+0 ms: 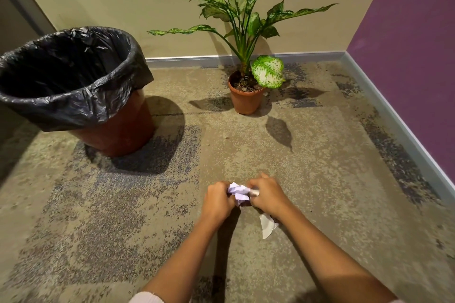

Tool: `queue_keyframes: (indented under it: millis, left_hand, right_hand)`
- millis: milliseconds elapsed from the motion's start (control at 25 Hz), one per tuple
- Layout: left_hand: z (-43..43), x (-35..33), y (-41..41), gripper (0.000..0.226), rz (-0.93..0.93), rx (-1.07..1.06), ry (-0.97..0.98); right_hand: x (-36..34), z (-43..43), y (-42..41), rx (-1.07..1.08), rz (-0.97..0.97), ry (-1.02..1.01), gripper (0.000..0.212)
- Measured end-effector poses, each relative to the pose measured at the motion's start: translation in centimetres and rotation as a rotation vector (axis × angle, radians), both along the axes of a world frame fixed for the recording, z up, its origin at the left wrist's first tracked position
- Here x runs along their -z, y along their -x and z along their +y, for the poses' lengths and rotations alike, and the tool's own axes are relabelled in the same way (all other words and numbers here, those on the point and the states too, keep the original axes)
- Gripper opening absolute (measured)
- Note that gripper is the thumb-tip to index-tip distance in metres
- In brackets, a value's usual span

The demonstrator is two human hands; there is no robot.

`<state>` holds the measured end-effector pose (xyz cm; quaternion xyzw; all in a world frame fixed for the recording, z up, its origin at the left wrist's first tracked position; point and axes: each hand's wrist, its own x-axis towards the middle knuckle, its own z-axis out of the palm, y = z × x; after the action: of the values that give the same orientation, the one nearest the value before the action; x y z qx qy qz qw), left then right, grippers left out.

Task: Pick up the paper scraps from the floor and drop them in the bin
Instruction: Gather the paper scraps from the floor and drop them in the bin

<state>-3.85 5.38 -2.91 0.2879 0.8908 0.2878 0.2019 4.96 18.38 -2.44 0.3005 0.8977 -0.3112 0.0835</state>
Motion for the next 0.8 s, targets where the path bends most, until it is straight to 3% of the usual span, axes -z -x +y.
queue_keyframes:
  millis: [160,320,440,560,800]
  left_hand:
    - [-1.3,-1.7,2.0,0.009,-0.038,-0.152,-0.065]
    - [-2.5,-5.5,4.9,0.012,-0.031,-0.274,-0.19]
    - [-3.2,-10.1,7.6,0.009,0.005,-0.352,-0.32]
    - [-3.9,-15.4,10.6,0.025,0.099,-0.392,-0.446]
    - [-5.6,-26.0,18.1,0.027,0.335,-0.421,-0.652]
  right_hand:
    - [-1.6,0.6,0.2,0.335,0.074,0.323,0.033]
    - [-5.2,0.8,2.4,0.405,0.212,0.468,0.027]
    - [-9.4,0.3,6.3,0.381,0.351,0.549,0.027]
    - [-14.7,-1.2,11.4,0.26,0.473,0.611,0.029]
    - [-26.2,-5.4,22.6,0.021,0.711,0.497,0.026]
